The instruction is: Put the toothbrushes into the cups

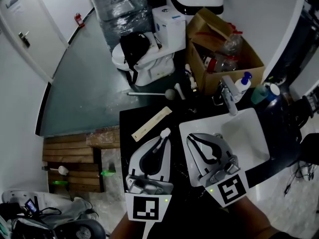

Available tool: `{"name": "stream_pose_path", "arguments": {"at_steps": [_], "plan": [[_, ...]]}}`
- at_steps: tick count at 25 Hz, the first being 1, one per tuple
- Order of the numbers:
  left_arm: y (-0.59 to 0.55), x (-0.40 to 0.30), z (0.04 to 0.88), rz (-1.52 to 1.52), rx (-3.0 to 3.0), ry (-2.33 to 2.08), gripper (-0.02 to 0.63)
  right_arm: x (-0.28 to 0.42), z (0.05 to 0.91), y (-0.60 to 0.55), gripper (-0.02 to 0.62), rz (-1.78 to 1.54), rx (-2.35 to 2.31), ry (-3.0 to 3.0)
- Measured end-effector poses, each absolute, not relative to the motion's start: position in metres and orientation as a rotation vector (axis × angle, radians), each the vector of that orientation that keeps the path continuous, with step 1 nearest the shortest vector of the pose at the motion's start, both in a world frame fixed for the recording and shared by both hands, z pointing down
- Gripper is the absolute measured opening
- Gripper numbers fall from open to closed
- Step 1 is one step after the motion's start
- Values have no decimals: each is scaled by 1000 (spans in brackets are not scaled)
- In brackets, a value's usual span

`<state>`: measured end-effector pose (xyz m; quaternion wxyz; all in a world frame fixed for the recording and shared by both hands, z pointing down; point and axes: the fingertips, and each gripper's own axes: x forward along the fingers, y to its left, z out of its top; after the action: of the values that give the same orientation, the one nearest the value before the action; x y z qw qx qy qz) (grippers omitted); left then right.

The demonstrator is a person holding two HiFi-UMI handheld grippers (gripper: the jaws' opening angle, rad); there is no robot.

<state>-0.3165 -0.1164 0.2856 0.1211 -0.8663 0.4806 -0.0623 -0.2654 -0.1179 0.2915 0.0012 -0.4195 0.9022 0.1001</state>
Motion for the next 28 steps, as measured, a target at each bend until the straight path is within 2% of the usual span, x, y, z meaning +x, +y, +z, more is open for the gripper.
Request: {"name": "stream_pose_path", "arguments": {"at_steps": [14, 28], "plan": [[-97, -236, 265, -21, -2566, 1366, 23, -186, 268, -96, 32, 374, -1412, 2745], [-26, -104, 245, 84, -2529, 1405, 23, -49, 257, -23, 33, 401, -1386, 2731]]}}
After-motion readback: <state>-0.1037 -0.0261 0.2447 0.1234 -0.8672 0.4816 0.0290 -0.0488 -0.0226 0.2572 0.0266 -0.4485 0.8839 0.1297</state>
